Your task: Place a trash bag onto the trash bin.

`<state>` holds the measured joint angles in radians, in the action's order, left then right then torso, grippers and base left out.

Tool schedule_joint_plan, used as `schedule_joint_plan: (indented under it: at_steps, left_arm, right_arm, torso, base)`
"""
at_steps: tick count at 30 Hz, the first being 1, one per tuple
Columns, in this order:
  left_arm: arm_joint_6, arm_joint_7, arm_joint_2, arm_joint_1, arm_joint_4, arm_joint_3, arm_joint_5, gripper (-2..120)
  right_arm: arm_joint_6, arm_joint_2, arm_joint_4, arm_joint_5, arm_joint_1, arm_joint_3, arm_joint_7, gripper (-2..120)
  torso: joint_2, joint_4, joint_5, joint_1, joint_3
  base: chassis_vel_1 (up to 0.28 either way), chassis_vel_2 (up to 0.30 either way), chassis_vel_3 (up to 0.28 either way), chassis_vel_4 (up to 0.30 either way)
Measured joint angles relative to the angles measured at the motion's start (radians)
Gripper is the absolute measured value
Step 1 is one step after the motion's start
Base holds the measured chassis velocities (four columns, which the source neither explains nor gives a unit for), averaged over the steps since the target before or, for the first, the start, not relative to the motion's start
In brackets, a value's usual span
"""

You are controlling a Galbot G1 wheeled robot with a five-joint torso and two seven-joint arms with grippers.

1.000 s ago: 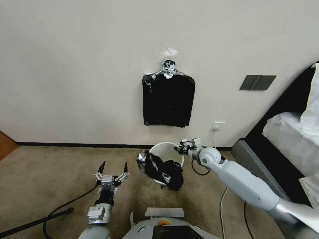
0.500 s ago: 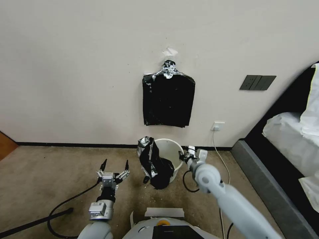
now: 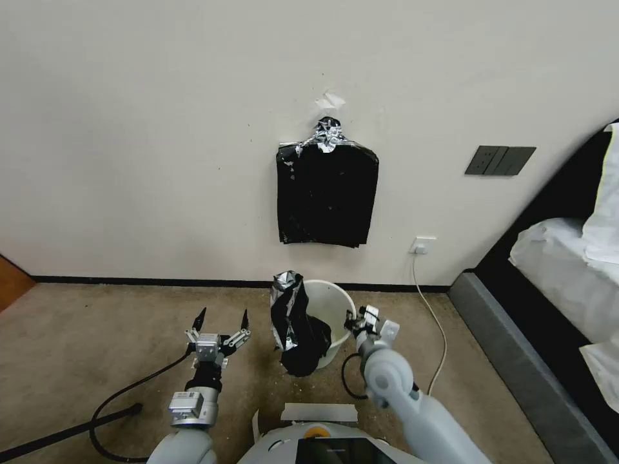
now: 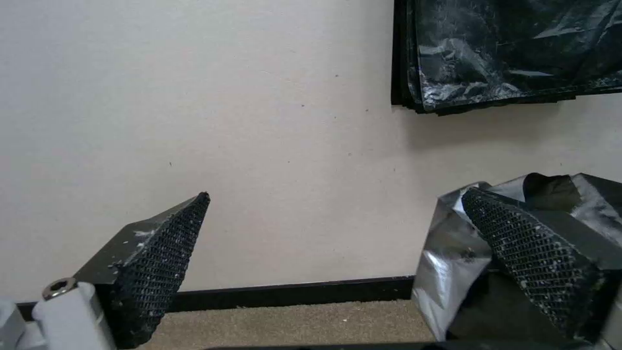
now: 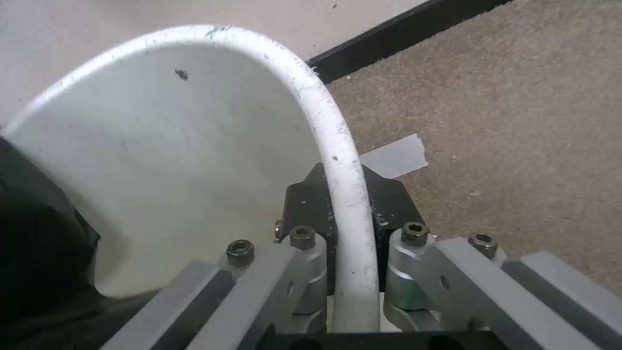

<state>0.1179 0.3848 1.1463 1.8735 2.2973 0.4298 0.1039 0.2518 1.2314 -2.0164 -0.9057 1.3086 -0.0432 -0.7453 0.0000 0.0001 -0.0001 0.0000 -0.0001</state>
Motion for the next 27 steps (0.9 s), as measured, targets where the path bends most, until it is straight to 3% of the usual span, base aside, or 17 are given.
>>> schedule_joint_plan:
  at_steps: [7, 10, 19, 24, 27]
  left_arm:
    - [0.0, 0.0, 0.002, 0.011, 0.004, 0.001, -0.002, 100]
    - [0.001, 0.0, 0.003, 0.011, 0.001, -0.001, -0.002, 100]
    - [0.001, 0.0, 0.012, 0.0, -0.012, -0.022, -0.004, 100]
    - [0.001, 0.001, 0.018, -0.002, -0.022, -0.022, -0.004, 100]
    - [-0.003, 0.002, 0.019, -0.002, -0.026, -0.021, -0.004, 100]
  right_arm:
    - [-0.01, 0.026, 0.036, 0.037, 0.008, 0.01, 0.02, 5]
    - [-0.007, 0.018, 0.032, 0.046, 0.015, 0.013, 0.027, 12]
    - [0.048, -0.066, -0.057, 0.127, 0.048, 0.001, 0.039, 45]
    - [0.081, -0.166, -0.196, 0.214, 0.081, -0.005, 0.126, 65]
    - [0.104, -0.213, -0.248, 0.201, 0.066, -0.001, 0.181, 73]
  torso:
    - [0.0, 0.0, 0.0001, 0.0, 0.0]
    - [0.0, -0.0001, 0.0002, 0.0, 0.0]
    - [0.0, -0.0001, 0.0003, 0.0, 0.0]
    - [0.0, -0.0003, 0.0003, 0.0, 0.0]
    - [0.0, -0.0004, 0.0, 0.0, 0.0]
  base:
    - [0.0, 0.0, 0.0, 0.0]
    - [0.0, 0.0, 0.0, 0.0]
    - [0.0, 0.0, 0.0, 0.0]
    - [0.0, 0.0, 0.0, 0.0]
    - [0.0, 0.0, 0.0, 0.0]
